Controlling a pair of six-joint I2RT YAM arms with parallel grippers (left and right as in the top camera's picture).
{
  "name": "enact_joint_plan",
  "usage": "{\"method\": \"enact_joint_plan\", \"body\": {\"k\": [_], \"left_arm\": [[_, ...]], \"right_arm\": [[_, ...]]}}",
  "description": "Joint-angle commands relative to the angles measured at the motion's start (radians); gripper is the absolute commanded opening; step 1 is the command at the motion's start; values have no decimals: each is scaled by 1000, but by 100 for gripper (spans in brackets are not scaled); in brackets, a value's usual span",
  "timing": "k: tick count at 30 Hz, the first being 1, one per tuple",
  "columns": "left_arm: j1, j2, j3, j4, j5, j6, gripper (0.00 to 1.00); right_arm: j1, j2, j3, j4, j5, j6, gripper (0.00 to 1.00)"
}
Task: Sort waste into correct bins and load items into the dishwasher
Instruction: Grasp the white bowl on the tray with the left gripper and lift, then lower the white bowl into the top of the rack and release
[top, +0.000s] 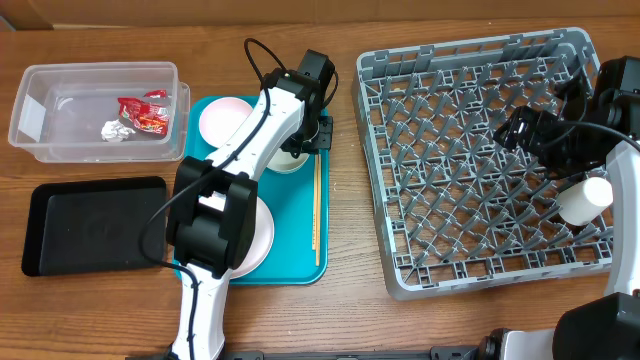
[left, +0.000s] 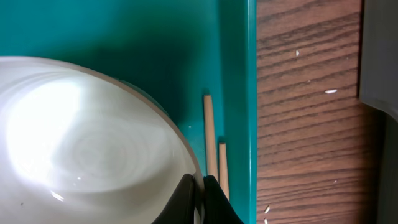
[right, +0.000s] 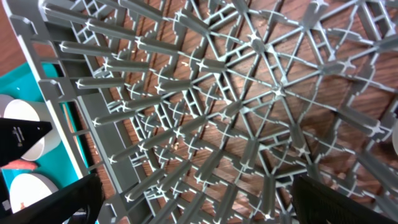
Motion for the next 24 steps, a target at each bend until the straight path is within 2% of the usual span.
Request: {"method": "enact_joint_plan", "body": {"k": [1,4,7,8,9,11,14,18,24], "left_arm": [[-6,5,84,-44,11,14,4],[-6,-19,245,-119,65,27,4],[-7,-30,439,-122,369,61,4],[-10,-30,484,-76,534,81,4],[-13,-30,494,-42,609,87,4],[-20,-29,502,105,875,76,4],[-43,-11,496,357,1118,7,4],[-111,51,496,690,1144,-183,4],[-190,175,496,1017,1042,-427,4]], "right_arm": [[-7,-29,26,-8,63,2,100],[-29,-29,26,-19,120,5,100],[-63,-29,26,-37,258,77,100],[-83,-31,26,-48,346,143,100],[-97,-34,26,-55,393,180,100],[-133,-45,26,-72,463,236,100],[-176,-69,26,-76,457,238,100],[-187,-97,26,-79,454,238,100],[-187,-114,26,-80,454,237,100]]}}
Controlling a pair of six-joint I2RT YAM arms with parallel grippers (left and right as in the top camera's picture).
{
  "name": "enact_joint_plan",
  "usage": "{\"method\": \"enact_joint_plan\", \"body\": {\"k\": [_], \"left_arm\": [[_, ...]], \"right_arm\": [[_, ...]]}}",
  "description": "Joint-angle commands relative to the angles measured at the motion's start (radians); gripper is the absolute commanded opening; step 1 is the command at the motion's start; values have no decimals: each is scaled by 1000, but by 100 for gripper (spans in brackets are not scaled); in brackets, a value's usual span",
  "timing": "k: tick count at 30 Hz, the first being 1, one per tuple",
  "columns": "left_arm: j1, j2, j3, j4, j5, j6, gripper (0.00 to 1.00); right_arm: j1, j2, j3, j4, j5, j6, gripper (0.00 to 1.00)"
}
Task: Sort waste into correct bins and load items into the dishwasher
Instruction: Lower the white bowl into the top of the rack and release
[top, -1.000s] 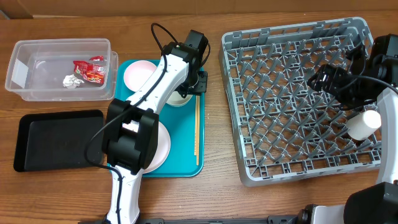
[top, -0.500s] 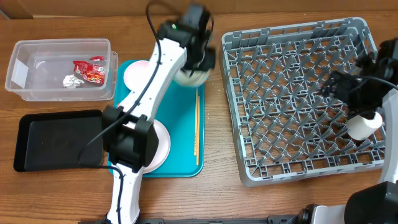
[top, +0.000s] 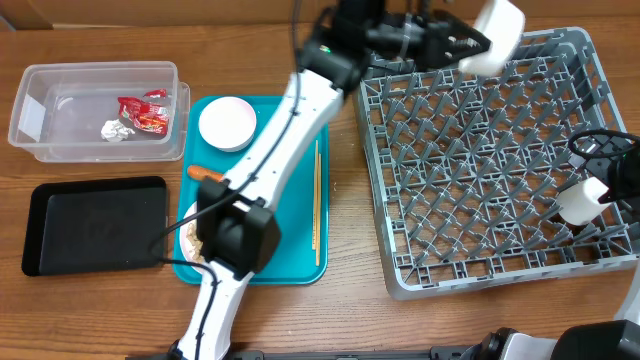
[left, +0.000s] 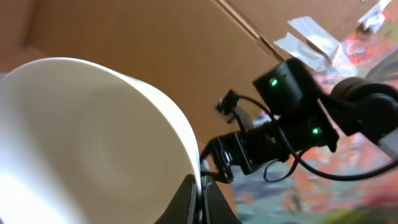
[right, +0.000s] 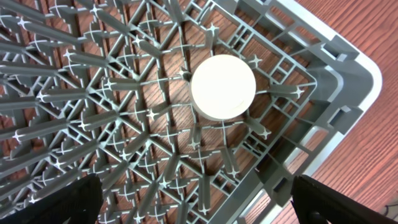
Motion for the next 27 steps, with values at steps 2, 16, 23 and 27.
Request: {"method": "enact_joint_plan", "body": {"k": [2,16,23,27], "left_arm": [[-60,154,4,209,-66,-314,4],[-31,306,4,308,-132,-613,100],[67,305,4,251,-85,-588,100],[80,300,5,251,-37,-525,100]], "right_arm": [[-2,-29,24,4,15,12,100],[-2,-29,24,4,14,11,100],[-1,-29,24,4,14,11,100],[-1,-29,24,5,-14,-6,100]]}}
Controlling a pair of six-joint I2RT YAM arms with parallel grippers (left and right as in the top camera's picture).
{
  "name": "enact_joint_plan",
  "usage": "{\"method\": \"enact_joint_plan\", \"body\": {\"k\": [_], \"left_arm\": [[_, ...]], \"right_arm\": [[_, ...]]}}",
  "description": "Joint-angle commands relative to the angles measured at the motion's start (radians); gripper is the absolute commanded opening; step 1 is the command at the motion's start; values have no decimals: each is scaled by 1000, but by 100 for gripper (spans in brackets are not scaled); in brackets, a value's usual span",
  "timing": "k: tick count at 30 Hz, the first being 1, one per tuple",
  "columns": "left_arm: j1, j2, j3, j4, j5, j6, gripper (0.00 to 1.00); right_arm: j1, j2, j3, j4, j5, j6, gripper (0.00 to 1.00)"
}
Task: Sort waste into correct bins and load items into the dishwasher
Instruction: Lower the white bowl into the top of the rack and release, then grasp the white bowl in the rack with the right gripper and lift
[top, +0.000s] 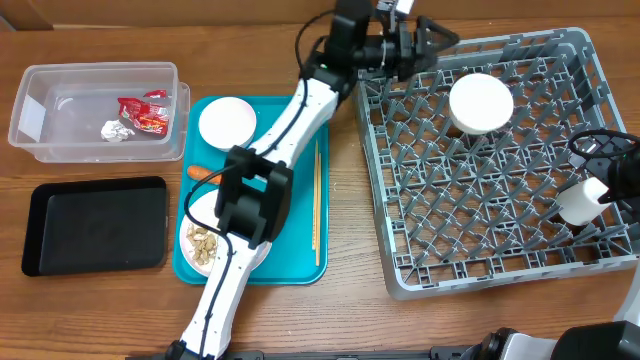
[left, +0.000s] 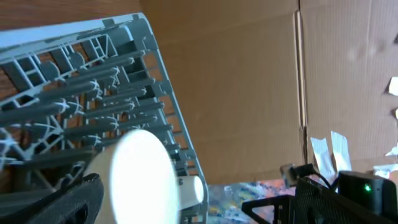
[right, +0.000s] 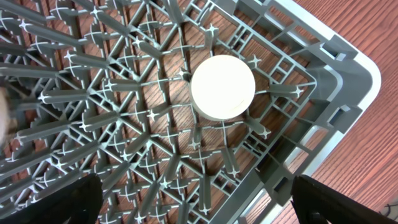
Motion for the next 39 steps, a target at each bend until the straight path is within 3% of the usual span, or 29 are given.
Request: {"method": "enact_joint_plan", "body": {"k": [1,4,7,11,15,17,19,24,27,35,37,39], "left_arm": [[4,3,10,-16,92,136,100],[40,-47,10,-209,42,307,100],[75,-151,10,-544,-165,607,100],[104,-294,10,-865,-489,834,100],[142,-435,10,-1110,-803,858,100],[166,-491,10,-1212,-892,866,100],[198,-535,10,-1320,-971,868,100],[281,-570,10,-1574,-992,852,100],[324,-569,10,-1678,-993,853,100],[338,-569,10,-1691,-993,854,100],[338,-569,10,-1690,-993,854,100],[336,-569,10,-1692,-992,854,100]], "right_arm": [[-1,-27,24,20,-101,-76,100],[-1,-27,24,51,-275,-177,100],[-1,-27,24,76,-389,-214,100],[1,-26,24,117,-510,-256,100],[42,-2,24,203,-612,-265,100],[90,21,24,243,-611,-257,99],[140,52,24,287,-611,-254,92],[230,129,24,368,-461,-149,75],[259,203,24,405,-391,-86,54],[262,346,24,467,-382,-37,44],[263,360,24,482,-382,-20,35],[263,372,24,485,-381,-17,10]]}}
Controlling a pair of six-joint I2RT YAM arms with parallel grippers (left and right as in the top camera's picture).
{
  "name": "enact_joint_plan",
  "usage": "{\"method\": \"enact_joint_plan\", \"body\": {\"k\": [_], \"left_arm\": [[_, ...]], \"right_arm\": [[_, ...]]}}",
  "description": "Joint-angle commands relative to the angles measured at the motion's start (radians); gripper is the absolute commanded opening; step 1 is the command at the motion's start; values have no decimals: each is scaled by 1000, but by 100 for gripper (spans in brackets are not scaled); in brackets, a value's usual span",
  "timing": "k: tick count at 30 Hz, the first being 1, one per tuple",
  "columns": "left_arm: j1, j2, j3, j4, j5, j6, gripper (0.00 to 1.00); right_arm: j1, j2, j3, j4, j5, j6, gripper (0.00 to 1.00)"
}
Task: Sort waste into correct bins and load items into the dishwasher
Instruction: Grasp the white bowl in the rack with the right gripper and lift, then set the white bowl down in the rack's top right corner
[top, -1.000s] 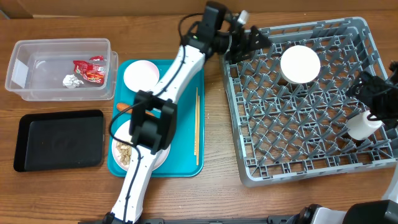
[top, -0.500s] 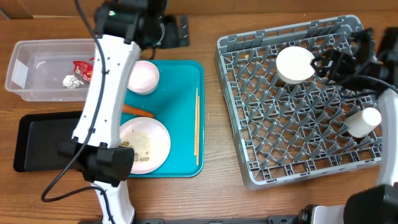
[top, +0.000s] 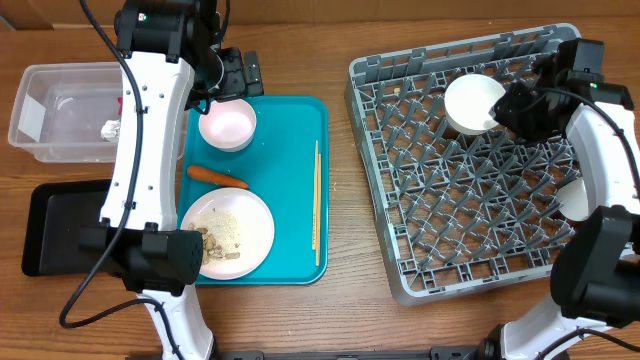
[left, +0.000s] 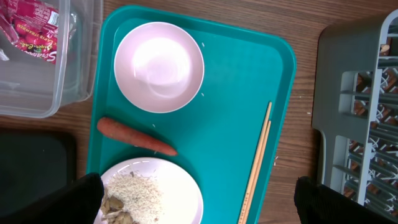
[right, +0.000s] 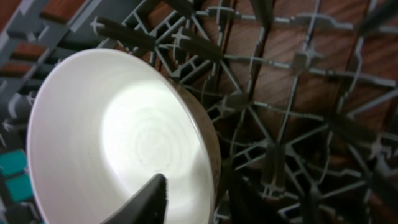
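Note:
A white bowl (top: 470, 103) (right: 118, 137) leans in the grey dishwasher rack (top: 480, 240), near its far side. My right gripper (top: 512, 106) (right: 199, 202) is closed across the bowl's rim, one finger inside and the other outside. My left gripper (top: 236, 74) (left: 199, 205) hangs open and empty above the teal tray (top: 285, 130). On that tray lie a pink bowl (left: 159, 66), a carrot (left: 137, 137), a plate of rice scraps (left: 155, 193) and chopsticks (left: 258, 162).
A white cup (top: 574, 198) stands in the rack's right side. A clear bin (top: 60, 115) holding a red wrapper (left: 37, 31) sits at the far left, with a black tray (top: 95, 225) in front of it.
My left arm has left the rack's far-left corner and now hangs over the teal tray's far end. My right gripper was open over the white cup and now grips the white bowl's rim.
My left gripper was shut on the white bowl on the teal tray. It then held that bowl high behind the rack. Later the bowl lay in the rack and the left gripper was open. Now the left arm is back over the tray and the right holds the bowl.

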Motion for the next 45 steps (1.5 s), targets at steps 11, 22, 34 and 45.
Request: {"method": "enact_joint_plan", "body": {"k": [11,22,34,45], "left_arm": [[-3,-2,0,-4,-9,19,100],[-4,-2,0,-11,-6,19,100],[-7,-2,0,-18,-6,19,100],[-9,-2,0,-10,-6,19,100]], "right_arm": [[-49,-43,238,-19,450,-47,4],[80,8,163,-43,1292,95,4],[251,156,66,-85,1336,127,6],[381,159,66,-122,1084,127,37]]}}
